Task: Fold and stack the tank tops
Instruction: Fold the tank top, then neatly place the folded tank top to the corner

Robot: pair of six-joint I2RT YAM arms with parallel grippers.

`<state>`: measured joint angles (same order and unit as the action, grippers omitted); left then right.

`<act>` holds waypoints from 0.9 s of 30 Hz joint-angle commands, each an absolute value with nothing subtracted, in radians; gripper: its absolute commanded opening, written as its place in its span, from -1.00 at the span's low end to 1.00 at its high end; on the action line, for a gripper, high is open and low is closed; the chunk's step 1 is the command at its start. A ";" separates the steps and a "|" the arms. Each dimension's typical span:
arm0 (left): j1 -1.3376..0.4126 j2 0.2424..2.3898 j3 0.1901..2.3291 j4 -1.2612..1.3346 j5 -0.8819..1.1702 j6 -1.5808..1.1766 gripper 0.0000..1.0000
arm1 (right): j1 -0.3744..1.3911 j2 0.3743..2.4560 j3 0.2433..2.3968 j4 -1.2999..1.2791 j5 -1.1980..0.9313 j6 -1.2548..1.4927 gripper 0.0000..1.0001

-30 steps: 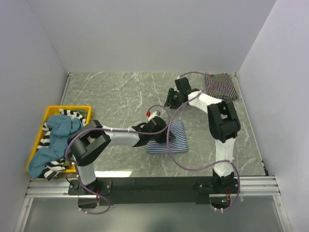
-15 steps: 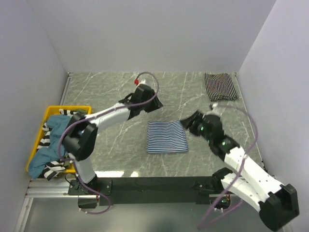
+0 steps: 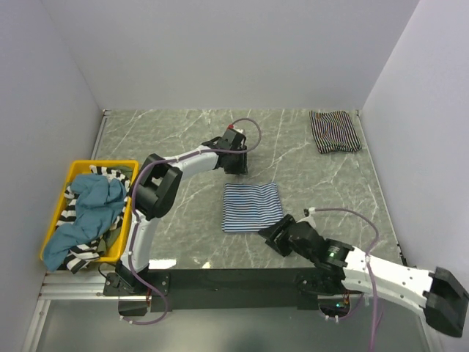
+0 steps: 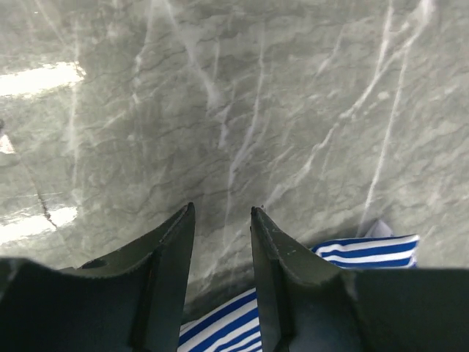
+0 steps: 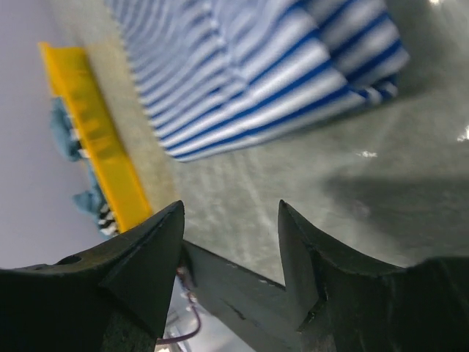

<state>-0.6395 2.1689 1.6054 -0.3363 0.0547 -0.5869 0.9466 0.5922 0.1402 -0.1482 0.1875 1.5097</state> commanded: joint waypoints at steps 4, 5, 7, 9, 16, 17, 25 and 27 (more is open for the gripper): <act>-0.635 2.187 1.595 -0.365 0.067 -0.531 -0.17 | 1.040 0.785 0.100 0.055 0.302 1.698 0.26; -0.634 2.187 1.582 -0.365 0.069 -0.532 -0.18 | 1.042 0.807 0.098 0.098 0.302 1.703 0.28; -0.635 2.178 1.560 -0.348 0.071 -0.545 -0.21 | 1.043 0.869 0.104 0.132 0.314 1.713 0.30; -0.635 2.157 1.510 -0.333 0.071 -0.574 -0.24 | 1.042 0.906 0.118 0.163 0.328 1.720 0.35; -0.635 2.016 1.217 -0.198 0.058 -0.756 -0.33 | 1.005 1.015 0.141 0.192 0.361 1.689 0.43; -0.635 2.000 1.185 -0.175 0.070 -0.776 -0.35 | 0.985 1.025 0.141 0.208 0.357 1.681 0.43; -0.641 1.879 0.977 -0.040 0.077 -0.917 -0.40 | 0.960 1.170 0.166 0.267 0.325 1.634 0.39; -0.641 1.861 0.966 -0.040 0.078 -0.934 -0.41 | 0.960 1.193 0.170 0.268 0.322 1.626 0.36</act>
<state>-0.6327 1.8656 1.0210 0.0341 0.0822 -0.8886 0.9665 1.1378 0.1654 0.3237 0.2981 1.6726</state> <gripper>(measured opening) 0.295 0.686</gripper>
